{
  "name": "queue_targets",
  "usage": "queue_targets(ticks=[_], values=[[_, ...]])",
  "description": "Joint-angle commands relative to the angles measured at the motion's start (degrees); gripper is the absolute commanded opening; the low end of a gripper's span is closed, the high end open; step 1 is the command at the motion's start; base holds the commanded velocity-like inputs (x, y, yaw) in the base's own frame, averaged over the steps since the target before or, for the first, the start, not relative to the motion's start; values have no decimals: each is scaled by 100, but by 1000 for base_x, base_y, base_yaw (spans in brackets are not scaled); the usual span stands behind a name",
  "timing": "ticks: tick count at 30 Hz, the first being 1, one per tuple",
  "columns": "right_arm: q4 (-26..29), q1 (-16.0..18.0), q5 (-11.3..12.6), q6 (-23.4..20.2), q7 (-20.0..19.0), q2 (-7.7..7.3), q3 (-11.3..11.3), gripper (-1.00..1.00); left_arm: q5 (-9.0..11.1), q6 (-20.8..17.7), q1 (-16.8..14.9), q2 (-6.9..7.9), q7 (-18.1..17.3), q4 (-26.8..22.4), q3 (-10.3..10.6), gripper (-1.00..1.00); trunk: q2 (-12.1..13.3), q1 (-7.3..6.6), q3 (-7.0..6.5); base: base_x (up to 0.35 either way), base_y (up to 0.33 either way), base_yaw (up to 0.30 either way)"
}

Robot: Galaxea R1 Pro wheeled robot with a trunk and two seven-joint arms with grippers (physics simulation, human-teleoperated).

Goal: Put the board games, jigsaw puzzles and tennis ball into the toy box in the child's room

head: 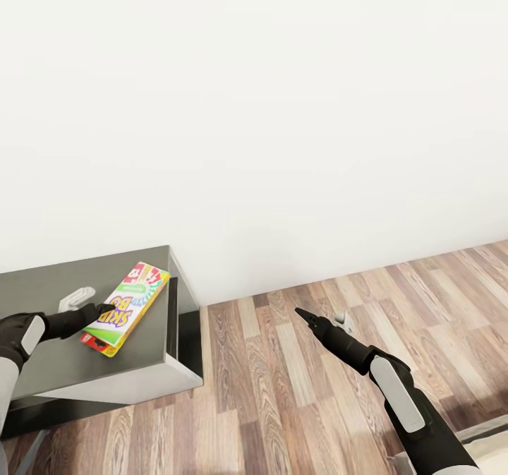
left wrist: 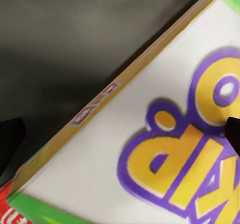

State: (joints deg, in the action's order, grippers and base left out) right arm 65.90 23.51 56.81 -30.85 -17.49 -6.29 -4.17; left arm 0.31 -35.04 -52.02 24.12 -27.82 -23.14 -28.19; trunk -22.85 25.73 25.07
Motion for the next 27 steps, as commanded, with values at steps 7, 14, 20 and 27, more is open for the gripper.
queue_targets(ticks=[7,14,20,27], values=[[2,4,23,-18,0,-4,-5,100,14,-63,-1,-12,-34,184,-37,100,-7,5,26,0,0,0],[2,3,23,-18,0,-4,-5,100,13,-103,-1,-13,-447,179,57,100,-7,5,41,0,0,0],[3,3,23,-18,0,-4,-5,100,61,-95,-4,-13,-554,179,660,100,-7,5,44,0,0,0],[2,4,23,-18,0,-4,-6,100,74,-95,-2,-13,-566,179,758,100,-7,5,44,0,0,0]])
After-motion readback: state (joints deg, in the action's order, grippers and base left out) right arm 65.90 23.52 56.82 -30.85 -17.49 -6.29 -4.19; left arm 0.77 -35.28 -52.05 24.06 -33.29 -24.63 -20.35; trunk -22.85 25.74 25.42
